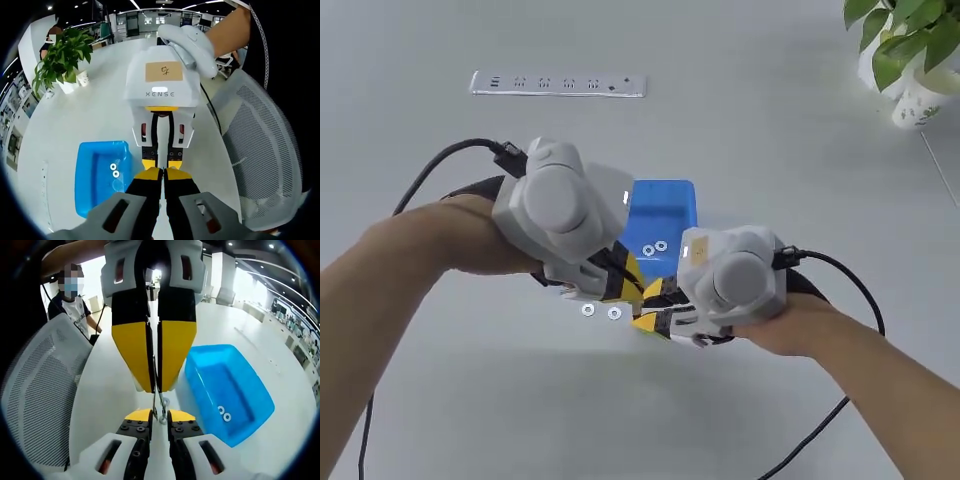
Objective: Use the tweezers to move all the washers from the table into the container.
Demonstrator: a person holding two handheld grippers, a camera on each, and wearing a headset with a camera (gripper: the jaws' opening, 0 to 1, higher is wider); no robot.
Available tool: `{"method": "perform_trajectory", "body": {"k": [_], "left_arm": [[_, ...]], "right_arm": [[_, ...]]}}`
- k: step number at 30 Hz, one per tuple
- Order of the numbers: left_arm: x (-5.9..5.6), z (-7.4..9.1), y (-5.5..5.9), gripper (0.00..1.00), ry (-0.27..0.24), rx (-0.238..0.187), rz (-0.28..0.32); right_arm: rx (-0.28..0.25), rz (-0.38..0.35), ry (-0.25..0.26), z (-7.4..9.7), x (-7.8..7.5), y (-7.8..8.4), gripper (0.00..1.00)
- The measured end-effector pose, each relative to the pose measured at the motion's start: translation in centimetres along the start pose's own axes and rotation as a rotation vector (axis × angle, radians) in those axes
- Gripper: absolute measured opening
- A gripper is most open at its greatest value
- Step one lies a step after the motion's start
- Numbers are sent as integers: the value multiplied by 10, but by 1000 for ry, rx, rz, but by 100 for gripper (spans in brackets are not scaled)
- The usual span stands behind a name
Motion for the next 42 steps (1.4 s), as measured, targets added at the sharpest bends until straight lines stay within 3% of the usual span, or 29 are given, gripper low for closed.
{"method": "perform_trajectory", "body": {"k": [42], "left_arm": [[3, 0, -2, 4, 6, 3, 7]], "right_arm": [[11, 6, -1, 0, 1, 1, 9]]}}
Point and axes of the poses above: the centre of the closed fingertips' face, and the gripper's own axes: z roughly backward along the fingers, x roughly to its left, y roughly out of its underside, the point moved 9 cm from there along z, roughly backward along the fingers, and after that the axes turned 12 degrees about z, right-handed, at the moved point
